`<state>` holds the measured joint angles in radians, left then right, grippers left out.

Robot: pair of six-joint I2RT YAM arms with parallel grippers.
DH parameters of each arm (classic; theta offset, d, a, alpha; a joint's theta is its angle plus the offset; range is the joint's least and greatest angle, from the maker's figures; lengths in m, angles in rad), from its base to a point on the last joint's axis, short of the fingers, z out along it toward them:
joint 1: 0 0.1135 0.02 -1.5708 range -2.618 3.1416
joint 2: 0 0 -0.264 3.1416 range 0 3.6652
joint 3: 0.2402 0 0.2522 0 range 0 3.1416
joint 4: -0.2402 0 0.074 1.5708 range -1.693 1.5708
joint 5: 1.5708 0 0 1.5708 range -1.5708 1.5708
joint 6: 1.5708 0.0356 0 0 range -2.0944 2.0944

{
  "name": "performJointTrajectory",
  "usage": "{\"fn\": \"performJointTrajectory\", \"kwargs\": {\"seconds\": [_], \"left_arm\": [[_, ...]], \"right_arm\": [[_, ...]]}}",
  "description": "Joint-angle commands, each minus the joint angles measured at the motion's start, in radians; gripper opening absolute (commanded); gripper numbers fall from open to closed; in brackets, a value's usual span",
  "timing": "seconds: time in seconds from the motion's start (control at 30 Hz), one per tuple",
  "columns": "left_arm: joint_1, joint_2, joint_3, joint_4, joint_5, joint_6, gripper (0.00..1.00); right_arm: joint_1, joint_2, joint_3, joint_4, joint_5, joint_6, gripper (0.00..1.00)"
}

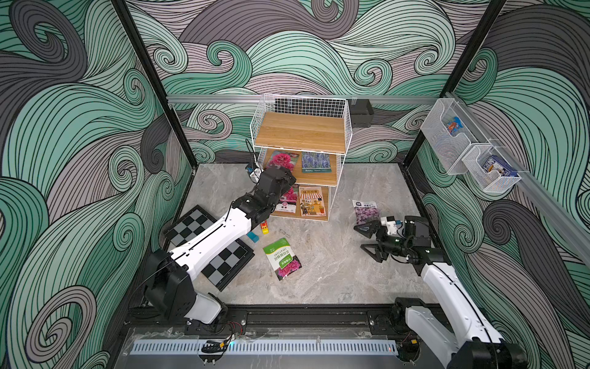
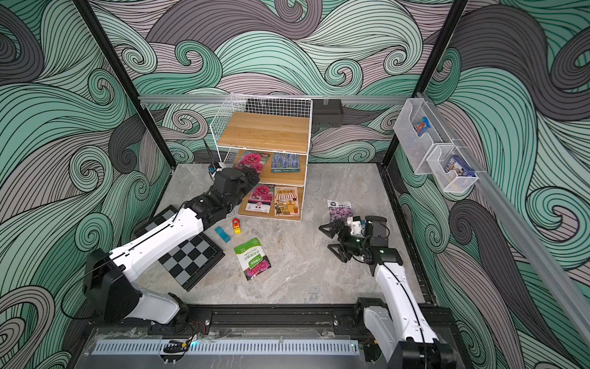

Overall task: Take the seed bag off the shelf
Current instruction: Pick up the seed packet from the shelf.

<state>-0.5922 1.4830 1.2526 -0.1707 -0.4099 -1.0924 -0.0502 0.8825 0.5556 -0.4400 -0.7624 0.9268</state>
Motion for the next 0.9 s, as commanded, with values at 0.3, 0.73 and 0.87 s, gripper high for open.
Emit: {"fn": "performJointTrajectory", "kwargs": {"seconds": [0.3, 0.73, 0.87], "left_arm": [[0.122, 0.141, 0.070, 0.046, 0.172, -0.044, 0.88], [0.125, 0.107, 0.028, 0.051, 0.245, -0.093, 0.41], [0.126, 0.085, 0.038, 0.042, 0.262, -0.089, 0.39]], "right_arm": [[0.009, -0.048, -0.011, -0.045, -0.004, 0.004, 0.99], [0.010, -0.043, -0.002, -0.049, 0.006, 0.003, 0.99], [0.010, -0.040, -0.004, -0.049, 0.006, 0.003, 0.99]]}}
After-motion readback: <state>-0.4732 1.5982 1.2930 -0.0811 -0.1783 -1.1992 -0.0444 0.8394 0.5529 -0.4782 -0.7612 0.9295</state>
